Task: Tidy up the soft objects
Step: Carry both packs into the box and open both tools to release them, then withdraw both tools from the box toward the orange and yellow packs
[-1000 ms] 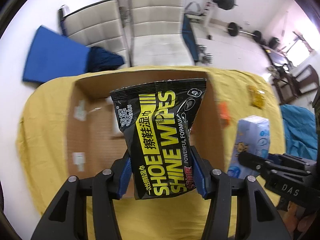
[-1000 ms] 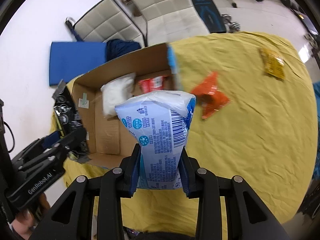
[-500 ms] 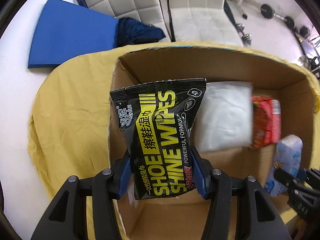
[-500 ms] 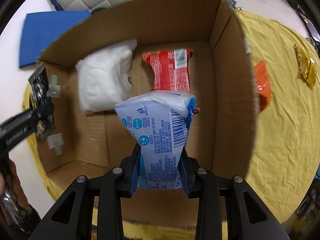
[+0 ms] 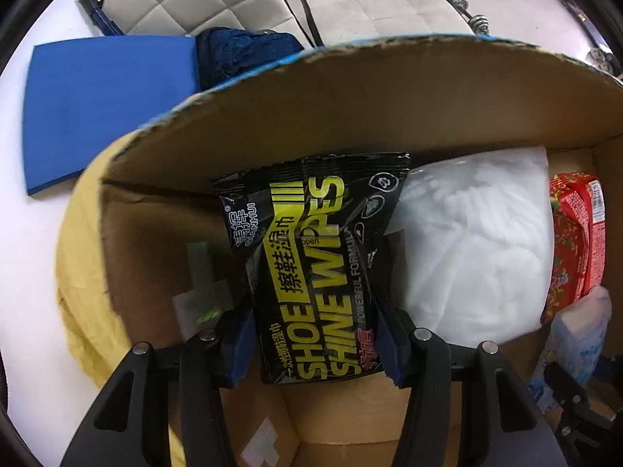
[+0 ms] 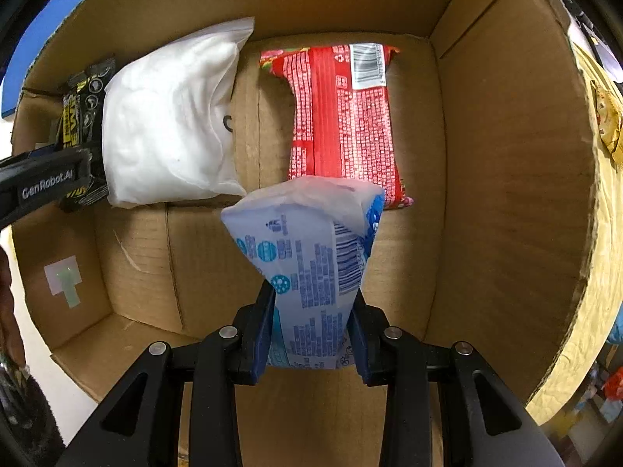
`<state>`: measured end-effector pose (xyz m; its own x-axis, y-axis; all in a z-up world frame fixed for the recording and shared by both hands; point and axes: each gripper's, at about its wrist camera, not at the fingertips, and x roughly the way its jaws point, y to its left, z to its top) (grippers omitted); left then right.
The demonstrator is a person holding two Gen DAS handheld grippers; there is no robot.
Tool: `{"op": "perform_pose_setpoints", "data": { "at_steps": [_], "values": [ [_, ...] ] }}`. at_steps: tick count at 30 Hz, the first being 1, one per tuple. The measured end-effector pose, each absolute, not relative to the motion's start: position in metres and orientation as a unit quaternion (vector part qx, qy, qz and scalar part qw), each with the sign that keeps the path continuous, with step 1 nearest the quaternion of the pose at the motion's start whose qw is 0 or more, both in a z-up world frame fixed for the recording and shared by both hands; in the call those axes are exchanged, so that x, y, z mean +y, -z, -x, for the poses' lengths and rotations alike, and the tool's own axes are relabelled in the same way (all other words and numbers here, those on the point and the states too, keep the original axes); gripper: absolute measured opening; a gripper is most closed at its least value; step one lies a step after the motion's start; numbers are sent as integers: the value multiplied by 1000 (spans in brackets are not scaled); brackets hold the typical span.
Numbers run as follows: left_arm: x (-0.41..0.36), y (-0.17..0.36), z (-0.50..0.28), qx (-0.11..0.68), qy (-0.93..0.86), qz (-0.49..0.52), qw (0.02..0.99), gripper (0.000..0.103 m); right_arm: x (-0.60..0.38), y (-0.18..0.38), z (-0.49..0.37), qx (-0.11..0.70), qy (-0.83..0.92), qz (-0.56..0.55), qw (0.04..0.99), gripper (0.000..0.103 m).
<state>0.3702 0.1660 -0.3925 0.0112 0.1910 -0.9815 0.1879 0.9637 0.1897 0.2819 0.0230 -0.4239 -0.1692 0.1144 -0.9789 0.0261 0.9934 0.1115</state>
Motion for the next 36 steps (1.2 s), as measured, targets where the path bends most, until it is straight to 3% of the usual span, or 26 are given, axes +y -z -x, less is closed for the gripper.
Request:
{"op": "perform_pose_setpoints", "data": {
  "at_steps": [14,17,20,32,33,34,35,36],
  "values": [
    [182,408,-380,740,29,-37,670,54,27,440,-298,778,-26,-46,626,46],
    [187,404,-382,747,31,-19,664,54,22,440,-306,781,-23,-44,622,52],
    [191,399,-382,749,32,-10,662,54,18,436,-309,780,-21,-48,623,67],
    [190,338,-362,713,27,-4,701,55,14,394,-313,749,-36,-52,659,93],
    [190,332,-356,707,26,-2,707,56,14,390,-312,746,-35,-50,664,100],
    [189,326,-350,699,27,1,714,60,12,387,-310,741,-33,-47,669,103],
    [186,323,-343,694,26,2,720,75,10,377,-305,736,-33,-46,675,103],
    [188,320,-339,687,24,3,726,84,8,373,-303,732,-33,-45,679,103]
  ]
}}
